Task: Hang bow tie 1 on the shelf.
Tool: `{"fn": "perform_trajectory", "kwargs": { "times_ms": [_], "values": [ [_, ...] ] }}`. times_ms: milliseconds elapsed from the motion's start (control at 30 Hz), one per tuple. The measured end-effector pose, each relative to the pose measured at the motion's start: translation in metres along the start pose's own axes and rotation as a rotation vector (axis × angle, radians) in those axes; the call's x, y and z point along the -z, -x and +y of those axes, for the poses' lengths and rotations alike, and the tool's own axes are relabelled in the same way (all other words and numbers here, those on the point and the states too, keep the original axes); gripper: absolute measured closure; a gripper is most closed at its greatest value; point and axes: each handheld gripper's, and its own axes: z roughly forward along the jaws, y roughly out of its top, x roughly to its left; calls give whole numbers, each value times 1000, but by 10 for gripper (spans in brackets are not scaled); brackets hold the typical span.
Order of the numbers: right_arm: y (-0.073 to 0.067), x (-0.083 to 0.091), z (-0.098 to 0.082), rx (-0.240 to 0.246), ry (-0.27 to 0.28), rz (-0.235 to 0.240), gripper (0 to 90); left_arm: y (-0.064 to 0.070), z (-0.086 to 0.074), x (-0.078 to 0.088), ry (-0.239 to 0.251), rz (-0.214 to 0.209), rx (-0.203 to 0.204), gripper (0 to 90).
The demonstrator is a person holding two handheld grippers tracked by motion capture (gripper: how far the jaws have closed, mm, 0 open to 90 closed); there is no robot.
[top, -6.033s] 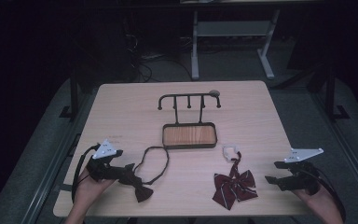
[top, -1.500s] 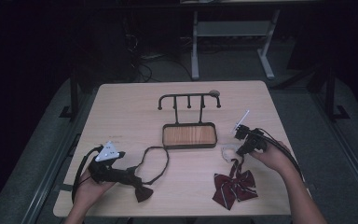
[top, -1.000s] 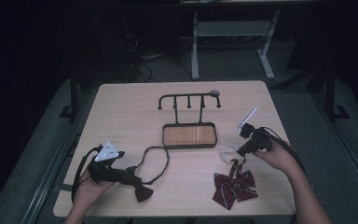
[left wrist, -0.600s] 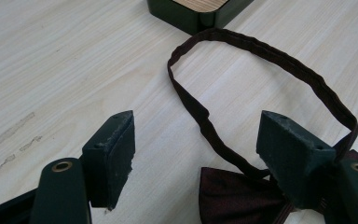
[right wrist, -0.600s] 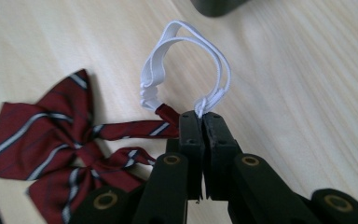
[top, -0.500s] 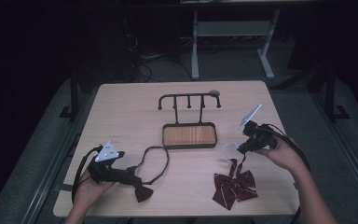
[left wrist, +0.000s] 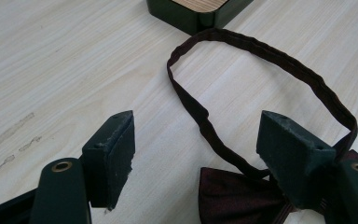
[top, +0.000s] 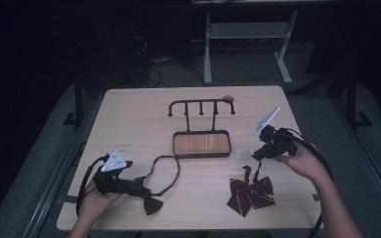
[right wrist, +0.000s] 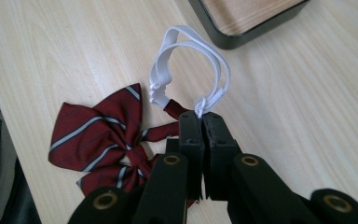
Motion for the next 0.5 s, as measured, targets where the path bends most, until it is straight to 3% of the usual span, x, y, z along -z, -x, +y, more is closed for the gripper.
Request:
{"fn": "perform_trajectory", "kwargs": {
  "times_ms": [500],
  "values": [
    [-7,22,18,53,21,-23,873,0,0,0,-1,-1,-1,282]
  ]
}}
